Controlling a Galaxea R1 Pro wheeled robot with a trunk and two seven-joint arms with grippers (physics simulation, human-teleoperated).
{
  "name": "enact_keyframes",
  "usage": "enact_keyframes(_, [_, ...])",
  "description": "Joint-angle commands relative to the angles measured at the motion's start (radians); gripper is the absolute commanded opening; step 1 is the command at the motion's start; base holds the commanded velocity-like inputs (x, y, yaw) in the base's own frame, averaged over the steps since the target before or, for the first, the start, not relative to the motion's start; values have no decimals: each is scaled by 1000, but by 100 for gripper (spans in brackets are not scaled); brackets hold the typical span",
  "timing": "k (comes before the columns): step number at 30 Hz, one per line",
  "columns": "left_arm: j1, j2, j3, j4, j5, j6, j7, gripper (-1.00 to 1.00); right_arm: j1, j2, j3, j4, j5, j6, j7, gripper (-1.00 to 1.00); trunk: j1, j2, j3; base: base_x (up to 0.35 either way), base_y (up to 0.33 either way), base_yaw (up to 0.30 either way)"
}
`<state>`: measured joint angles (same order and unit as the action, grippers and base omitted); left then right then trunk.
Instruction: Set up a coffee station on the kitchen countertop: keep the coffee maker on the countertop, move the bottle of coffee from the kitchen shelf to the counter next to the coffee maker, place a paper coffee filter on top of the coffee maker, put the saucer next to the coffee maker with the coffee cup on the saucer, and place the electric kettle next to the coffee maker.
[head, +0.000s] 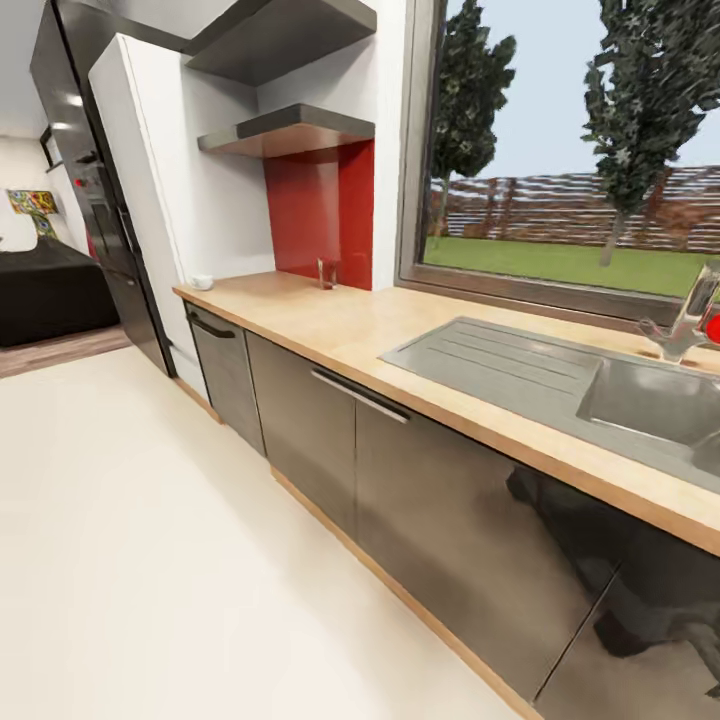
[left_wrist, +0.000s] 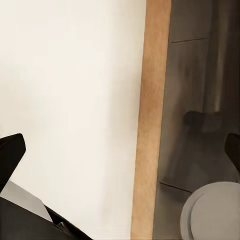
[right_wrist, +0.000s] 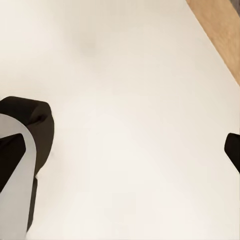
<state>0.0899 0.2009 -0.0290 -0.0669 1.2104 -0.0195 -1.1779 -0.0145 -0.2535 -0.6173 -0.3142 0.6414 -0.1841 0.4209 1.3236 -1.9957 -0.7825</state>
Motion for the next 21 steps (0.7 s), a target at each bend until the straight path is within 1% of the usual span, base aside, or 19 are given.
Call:
enact_keyframes(1, [1, 0, -3, -2, 3, -2, 0, 100, -1, 0, -9, 0, 10, -5, 6, 100, 0, 0, -1, 246, 232, 275])
enact_keyframes(21, [1, 0, -3, -2, 3, -2, 0, 100, -1, 0, -9, 0, 13, -5, 6, 100, 0, 0, -1, 248, 231, 275])
